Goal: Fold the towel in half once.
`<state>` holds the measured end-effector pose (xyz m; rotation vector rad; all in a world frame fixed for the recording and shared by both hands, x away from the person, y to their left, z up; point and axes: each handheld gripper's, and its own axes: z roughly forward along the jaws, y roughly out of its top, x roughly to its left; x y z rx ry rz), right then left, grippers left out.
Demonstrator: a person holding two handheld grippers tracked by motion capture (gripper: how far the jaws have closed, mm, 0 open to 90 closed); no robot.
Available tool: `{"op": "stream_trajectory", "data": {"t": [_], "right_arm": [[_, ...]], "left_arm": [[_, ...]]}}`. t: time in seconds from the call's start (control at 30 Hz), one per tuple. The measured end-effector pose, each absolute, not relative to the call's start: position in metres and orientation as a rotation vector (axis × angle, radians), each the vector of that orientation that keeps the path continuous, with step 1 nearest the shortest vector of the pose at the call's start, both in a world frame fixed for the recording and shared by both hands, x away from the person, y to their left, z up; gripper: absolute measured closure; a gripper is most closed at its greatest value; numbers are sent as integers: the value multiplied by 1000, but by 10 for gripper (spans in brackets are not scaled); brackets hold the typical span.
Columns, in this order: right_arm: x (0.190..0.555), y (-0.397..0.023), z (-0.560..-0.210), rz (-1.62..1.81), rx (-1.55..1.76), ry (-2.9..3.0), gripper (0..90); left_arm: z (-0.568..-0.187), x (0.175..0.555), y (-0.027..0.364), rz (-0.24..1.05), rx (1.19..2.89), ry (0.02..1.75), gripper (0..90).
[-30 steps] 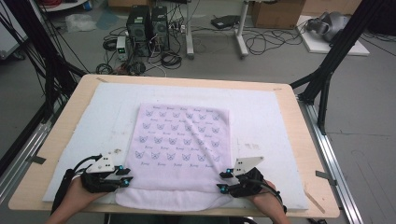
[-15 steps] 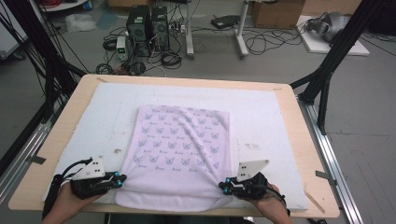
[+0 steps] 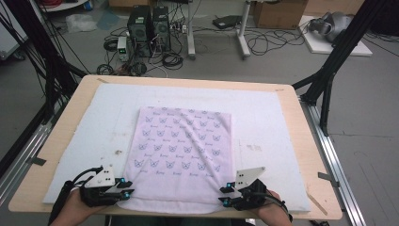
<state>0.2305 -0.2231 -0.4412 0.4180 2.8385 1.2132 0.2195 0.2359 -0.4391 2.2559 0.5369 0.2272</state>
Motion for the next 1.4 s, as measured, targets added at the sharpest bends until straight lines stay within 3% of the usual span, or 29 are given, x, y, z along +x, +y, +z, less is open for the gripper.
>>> {"op": "stream_trajectory", "data": {"t": [0.07, 0.13, 0.23, 0.5, 0.6, 0.73, 0.87, 0.97, 1.27, 1.33, 1.4], "right_arm": [[231, -224, -442, 1225, 434, 2832, 766], [234, -224, -442, 1230, 443, 2834, 853], [235, -225, -440, 1260, 447, 2837, 880], [221, -236, -421, 1378, 371, 2827, 881], [223, -231, -427, 1292, 367, 2858, 800], [230, -226, -437, 1290, 393, 2878, 772], [230, -226, -442, 1270, 396, 2904, 779], [228, -227, -442, 1258, 353, 2921, 877], [219, -235, -428, 1327, 300, 2926, 882], [221, -234, -433, 1302, 332, 2936, 829], [224, -234, -436, 1343, 357, 2926, 781]], "left_arm": [[-439, 219, 237, 240, 2261, 535, 857], [-438, 219, 237, 238, 2258, 537, 875], [-431, 218, 239, 254, 2232, 536, 880], [-416, 199, 250, 233, 2206, 510, 875], [-427, 201, 245, 212, 2243, 532, 706], [-433, 204, 237, 175, 2267, 509, 722], [-438, 204, 233, 171, 2285, 485, 865], [-436, 203, 235, 178, 2282, 491, 886], [-425, 192, 242, 158, 2245, 465, 894], [-429, 193, 241, 152, 2257, 479, 774], [-432, 194, 240, 153, 2253, 488, 760]]}}
